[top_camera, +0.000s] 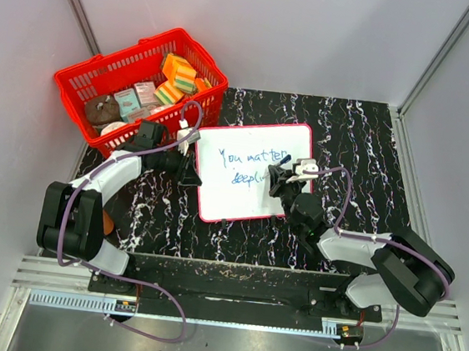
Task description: Write a sentence on the whiteboard
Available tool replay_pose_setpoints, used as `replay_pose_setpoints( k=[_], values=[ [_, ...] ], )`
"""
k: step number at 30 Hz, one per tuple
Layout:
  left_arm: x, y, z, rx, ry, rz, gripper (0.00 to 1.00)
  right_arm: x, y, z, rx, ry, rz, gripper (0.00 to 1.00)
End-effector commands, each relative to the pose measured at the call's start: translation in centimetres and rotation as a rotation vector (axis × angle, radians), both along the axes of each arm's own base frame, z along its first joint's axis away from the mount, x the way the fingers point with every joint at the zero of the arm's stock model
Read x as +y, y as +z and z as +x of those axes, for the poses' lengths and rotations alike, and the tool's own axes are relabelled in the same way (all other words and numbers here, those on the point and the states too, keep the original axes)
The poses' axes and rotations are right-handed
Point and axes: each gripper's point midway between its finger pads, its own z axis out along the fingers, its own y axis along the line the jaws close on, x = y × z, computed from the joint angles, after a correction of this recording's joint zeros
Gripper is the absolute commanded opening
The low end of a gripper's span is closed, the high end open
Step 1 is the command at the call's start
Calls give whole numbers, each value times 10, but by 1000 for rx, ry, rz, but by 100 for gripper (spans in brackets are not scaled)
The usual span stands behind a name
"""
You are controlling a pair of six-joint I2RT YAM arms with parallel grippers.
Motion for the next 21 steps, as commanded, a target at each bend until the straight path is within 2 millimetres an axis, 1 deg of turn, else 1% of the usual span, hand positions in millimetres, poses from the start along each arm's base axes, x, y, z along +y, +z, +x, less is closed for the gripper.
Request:
replay_pose_setpoints(
  k=[1, 10, 21],
  values=[
    [-2, 17, 10, -130, -34, -3, 0, 1, 1, 3, 0, -6, 31, 0],
    [-2, 17, 10, -129, -35, -4, 0, -1, -8, -1, 27, 5, 36, 0],
    [-2, 19, 10, -132, -33, -4, 0, -4, -12, -6, 41, 8, 39, 0]
  ],
)
